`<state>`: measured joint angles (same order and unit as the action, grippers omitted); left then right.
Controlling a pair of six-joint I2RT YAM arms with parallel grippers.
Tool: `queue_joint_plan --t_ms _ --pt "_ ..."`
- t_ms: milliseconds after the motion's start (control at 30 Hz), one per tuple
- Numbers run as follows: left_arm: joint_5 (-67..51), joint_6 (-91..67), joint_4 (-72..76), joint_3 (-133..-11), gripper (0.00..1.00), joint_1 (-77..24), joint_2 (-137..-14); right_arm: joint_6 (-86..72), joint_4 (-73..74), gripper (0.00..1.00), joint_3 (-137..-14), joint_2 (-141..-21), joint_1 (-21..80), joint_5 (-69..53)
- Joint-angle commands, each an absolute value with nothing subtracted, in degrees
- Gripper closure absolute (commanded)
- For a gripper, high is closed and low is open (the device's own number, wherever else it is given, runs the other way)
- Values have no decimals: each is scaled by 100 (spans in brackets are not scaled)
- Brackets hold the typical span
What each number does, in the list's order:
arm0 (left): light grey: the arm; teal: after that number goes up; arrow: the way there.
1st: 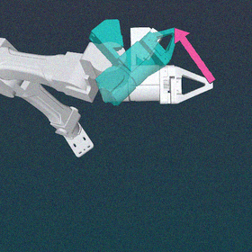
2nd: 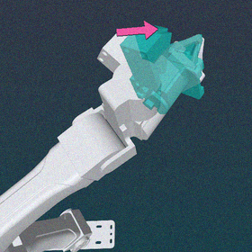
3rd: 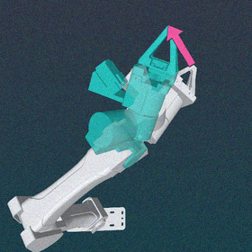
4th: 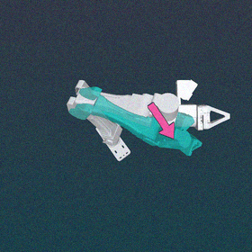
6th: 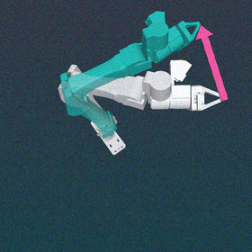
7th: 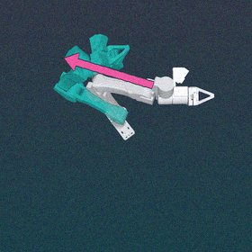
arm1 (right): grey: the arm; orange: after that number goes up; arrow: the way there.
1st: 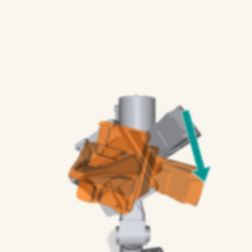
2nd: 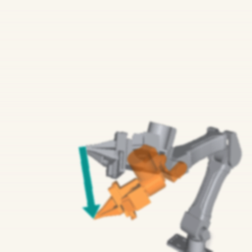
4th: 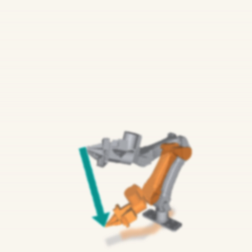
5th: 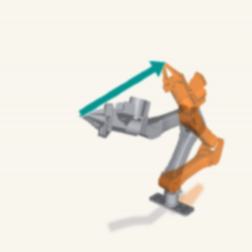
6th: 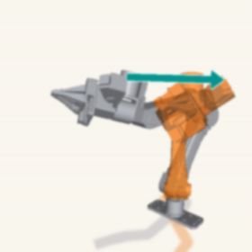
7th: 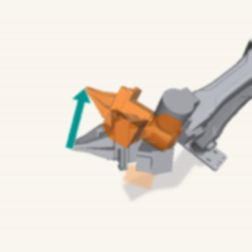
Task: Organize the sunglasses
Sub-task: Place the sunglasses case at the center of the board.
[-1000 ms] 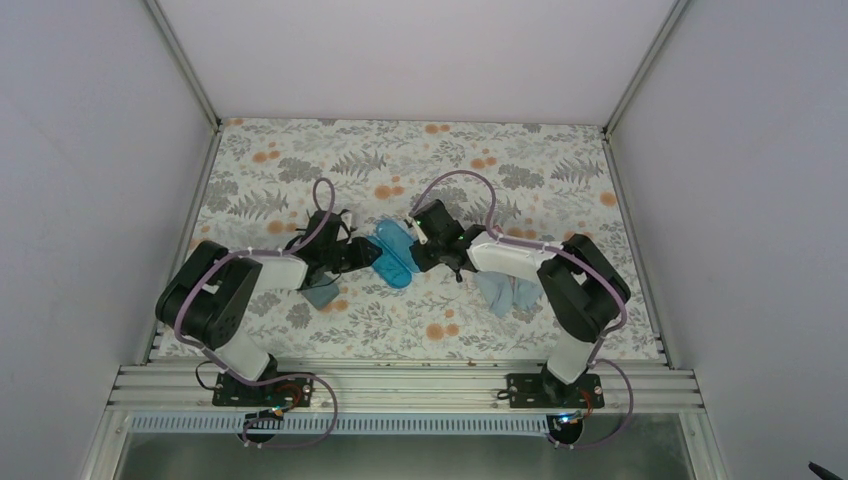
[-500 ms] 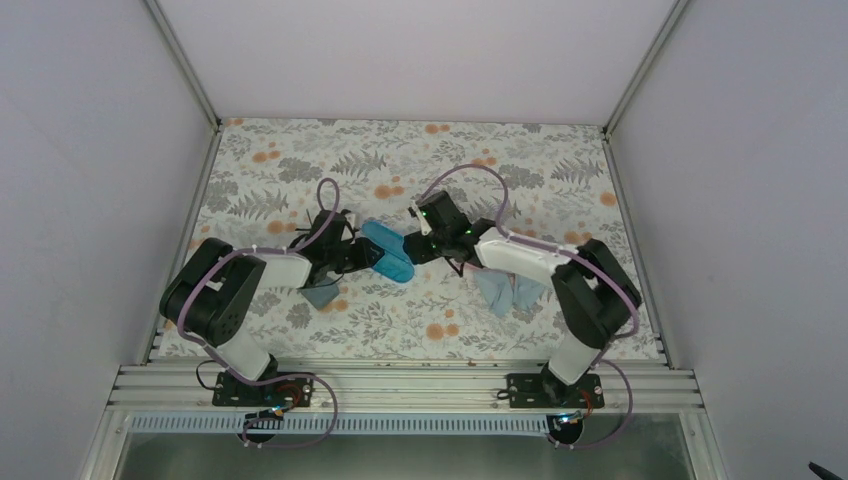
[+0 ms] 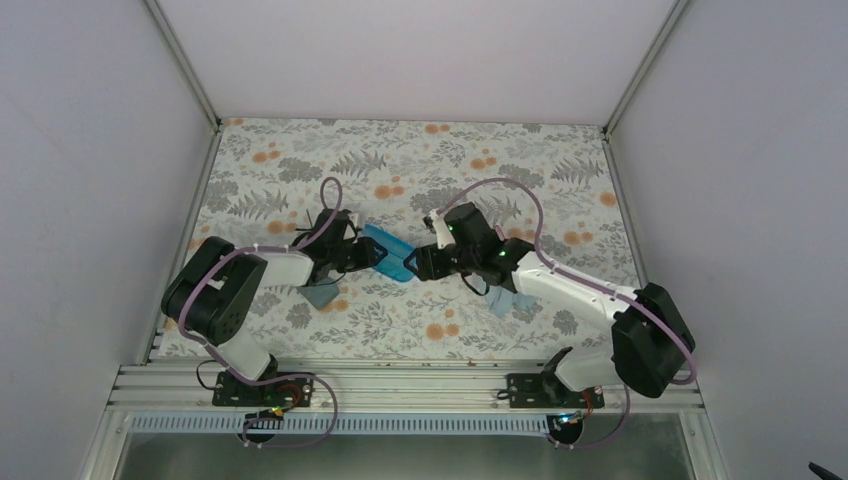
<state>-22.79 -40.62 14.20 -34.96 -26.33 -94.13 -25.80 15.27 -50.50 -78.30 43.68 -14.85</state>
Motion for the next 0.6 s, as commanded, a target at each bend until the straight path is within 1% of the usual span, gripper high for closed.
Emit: queue_joint_plan --t_ms 0,33,167,233,333,567 --pt "-2251 -3958 1026 -3582 68 -2712 -9514 -2742 1586 36 -4794 -7847 4623 -1904" --pt "-2246 -3951 975 -3616 68 -2722 -9511 -2737 1572 41 -4770 -7920 4676 -1942" --pt "-2151 -3925 672 -3805 68 -2813 -9491 -2725 1574 65 -4824 -8384 4927 -1950" --pt "-2022 -3903 472 -3923 68 -2867 -9516 -2704 1586 71 -4906 -8701 5060 -1802" --pt "-1900 -3917 325 -4026 68 -2953 -9512 -2670 1557 74 -5021 -9074 5140 -1703" --pt "-1633 -4003 -93 -4156 68 -3084 -9238 -2462 1538 76 -5334 -9771 5142 -1430"
